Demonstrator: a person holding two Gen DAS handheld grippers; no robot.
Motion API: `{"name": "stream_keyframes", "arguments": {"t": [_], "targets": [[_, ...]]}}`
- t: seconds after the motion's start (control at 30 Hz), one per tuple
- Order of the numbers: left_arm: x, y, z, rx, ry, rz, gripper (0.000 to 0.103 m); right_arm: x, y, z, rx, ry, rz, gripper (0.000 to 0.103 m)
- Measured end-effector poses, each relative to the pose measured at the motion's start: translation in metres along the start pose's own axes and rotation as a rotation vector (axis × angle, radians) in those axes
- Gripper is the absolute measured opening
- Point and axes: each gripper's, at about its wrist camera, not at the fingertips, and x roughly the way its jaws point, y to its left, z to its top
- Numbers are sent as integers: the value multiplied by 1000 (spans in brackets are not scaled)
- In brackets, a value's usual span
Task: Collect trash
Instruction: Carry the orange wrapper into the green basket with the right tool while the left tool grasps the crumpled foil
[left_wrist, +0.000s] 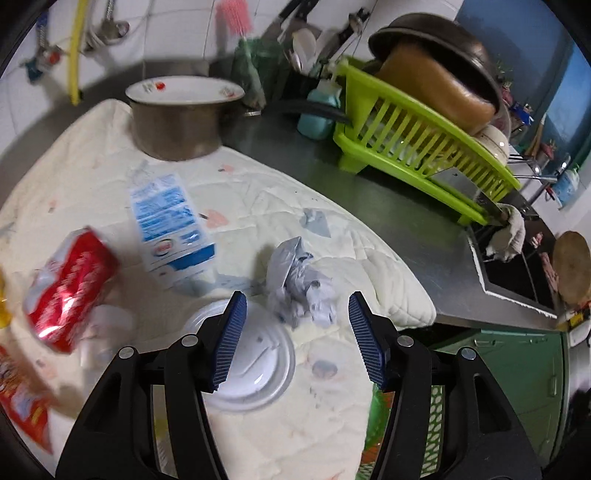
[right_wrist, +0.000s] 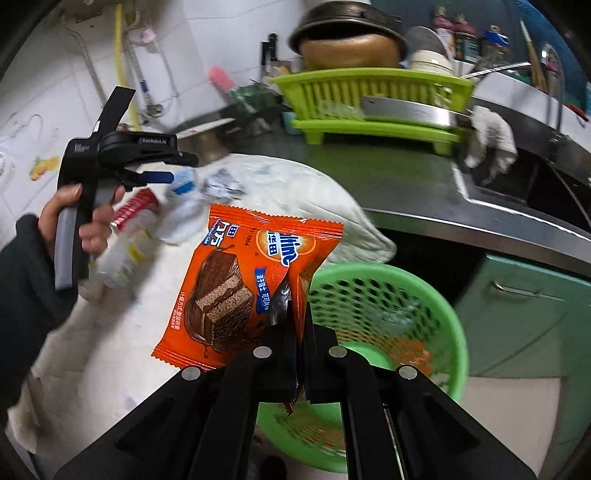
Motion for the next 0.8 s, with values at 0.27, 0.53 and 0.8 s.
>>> {"name": "stream_keyframes", "arguments": {"t": [0.27,0.53,0.8], "targets": [[39,2,17,-16,42,-8,56,10,-31,-16,16,57,-127,3],[58,8,20,-33,84,-27,45,26,-51,-25,58,120,-181,14],[63,10,15,-36,81,-47,19,24,-58,-23,70,112,-212,43]]}}
